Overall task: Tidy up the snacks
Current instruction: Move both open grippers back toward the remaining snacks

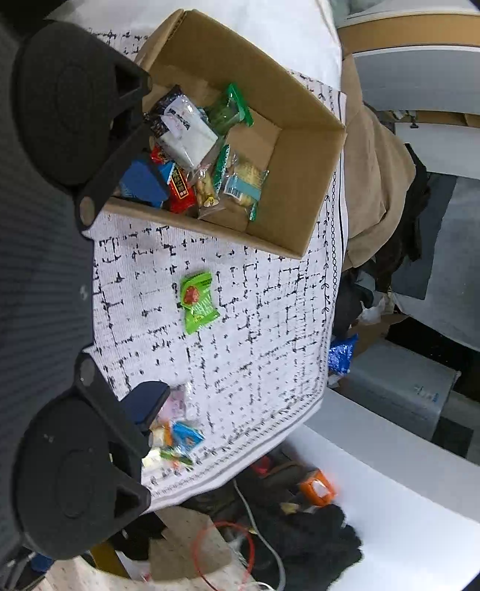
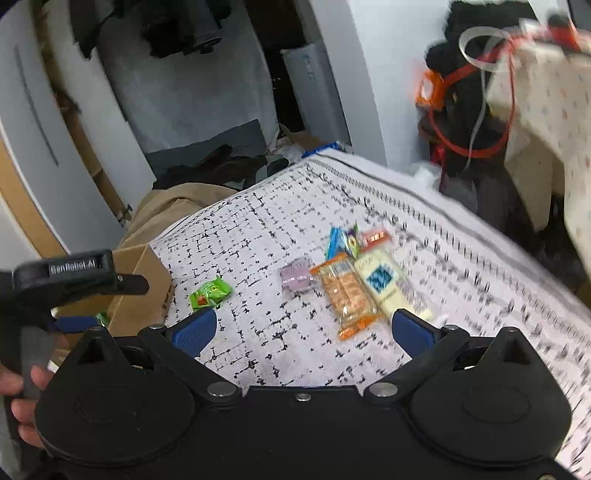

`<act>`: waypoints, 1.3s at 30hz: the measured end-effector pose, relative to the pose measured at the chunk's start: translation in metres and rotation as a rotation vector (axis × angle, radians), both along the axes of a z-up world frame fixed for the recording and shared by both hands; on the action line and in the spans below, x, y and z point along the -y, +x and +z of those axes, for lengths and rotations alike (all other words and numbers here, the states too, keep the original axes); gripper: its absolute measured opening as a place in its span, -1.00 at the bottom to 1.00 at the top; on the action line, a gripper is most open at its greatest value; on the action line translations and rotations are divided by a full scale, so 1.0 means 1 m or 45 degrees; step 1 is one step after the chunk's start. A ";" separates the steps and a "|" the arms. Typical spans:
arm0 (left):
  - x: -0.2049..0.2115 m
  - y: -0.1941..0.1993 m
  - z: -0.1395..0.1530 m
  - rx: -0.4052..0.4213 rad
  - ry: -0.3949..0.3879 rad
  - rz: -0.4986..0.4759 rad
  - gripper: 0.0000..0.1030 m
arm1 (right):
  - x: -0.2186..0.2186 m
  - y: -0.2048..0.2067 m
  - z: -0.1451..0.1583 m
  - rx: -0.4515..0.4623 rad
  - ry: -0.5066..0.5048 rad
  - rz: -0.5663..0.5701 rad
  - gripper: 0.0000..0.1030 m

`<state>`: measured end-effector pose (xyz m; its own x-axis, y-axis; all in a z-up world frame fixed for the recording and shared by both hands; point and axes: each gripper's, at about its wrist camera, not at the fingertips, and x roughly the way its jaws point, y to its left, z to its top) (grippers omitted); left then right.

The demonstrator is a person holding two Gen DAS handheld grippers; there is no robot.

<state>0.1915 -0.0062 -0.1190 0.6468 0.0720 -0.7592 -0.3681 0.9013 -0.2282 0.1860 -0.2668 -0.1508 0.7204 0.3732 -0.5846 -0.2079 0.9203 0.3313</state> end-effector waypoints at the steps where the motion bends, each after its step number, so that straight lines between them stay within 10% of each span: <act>1: 0.004 0.001 -0.002 -0.005 0.023 -0.012 1.00 | 0.003 0.002 -0.004 -0.009 0.028 -0.010 0.98; 20: 0.061 0.035 -0.026 0.017 0.053 -0.097 0.94 | 0.054 0.054 -0.060 -0.118 0.265 -0.174 0.39; 39: 0.113 0.116 -0.073 -0.071 0.040 -0.107 0.53 | 0.059 0.110 -0.107 -0.158 0.191 -0.198 0.08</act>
<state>0.3075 -0.1191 -0.1917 0.6082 0.0434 -0.7926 -0.3025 0.9358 -0.1809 0.2961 -0.3257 -0.2577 0.7022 0.3530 -0.6184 -0.0172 0.8766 0.4809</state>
